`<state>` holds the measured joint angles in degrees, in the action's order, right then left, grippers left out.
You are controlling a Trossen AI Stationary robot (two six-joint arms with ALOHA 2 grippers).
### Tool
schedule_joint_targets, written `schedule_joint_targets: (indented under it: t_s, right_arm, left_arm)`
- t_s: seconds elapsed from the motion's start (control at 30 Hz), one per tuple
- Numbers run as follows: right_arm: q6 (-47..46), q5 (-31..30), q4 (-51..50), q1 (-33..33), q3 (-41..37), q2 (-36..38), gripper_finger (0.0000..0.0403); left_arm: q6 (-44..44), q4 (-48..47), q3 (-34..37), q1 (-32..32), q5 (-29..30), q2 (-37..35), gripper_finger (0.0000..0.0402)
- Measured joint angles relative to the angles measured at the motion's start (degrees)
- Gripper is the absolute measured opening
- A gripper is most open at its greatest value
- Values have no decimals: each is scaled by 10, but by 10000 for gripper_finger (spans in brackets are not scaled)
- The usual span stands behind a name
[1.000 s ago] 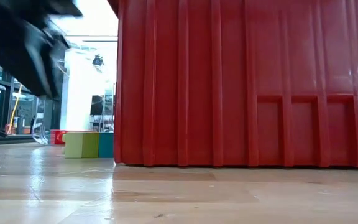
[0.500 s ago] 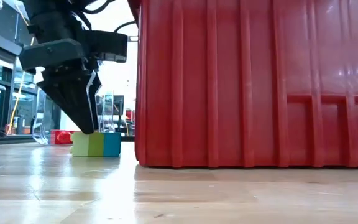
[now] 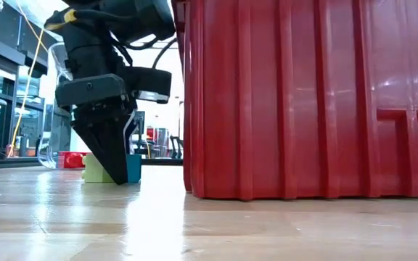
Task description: Sort Items/Unsort Items
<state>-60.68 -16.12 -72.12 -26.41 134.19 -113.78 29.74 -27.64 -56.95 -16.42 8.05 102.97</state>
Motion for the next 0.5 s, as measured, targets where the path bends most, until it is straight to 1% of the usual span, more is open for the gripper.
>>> schedule_joint_targets:
  t_s: [0.07, 0.2, 0.27, 0.3, 0.4, 0.5]
  right_arm:
    - [4, 0, 0, 0, 0, 0, 0]
    - [7, 0, -1, 0, 0, 0, 0]
    - [12, -1, -1, 0, 0, 0, 0]
    - [17, -1, -2, 0, 0, 0, 0]
    - [25, -5, -11, -3, 0, 4, 0]
    - [27, -38, -13, -17, 0, 20, 0]
  left_arm:
    - [-1, -1, -2, 3, -13, 16, 283]
    - [-2, -12, -5, 3, -14, 25, 277]
    - [-3, -30, -14, -2, -14, 12, 249]
    - [-10, -46, -19, -4, -15, 4, 225]
    - [-17, -114, -26, -12, -22, -38, 127]
    - [-15, -163, -31, -19, -17, -94, 132]
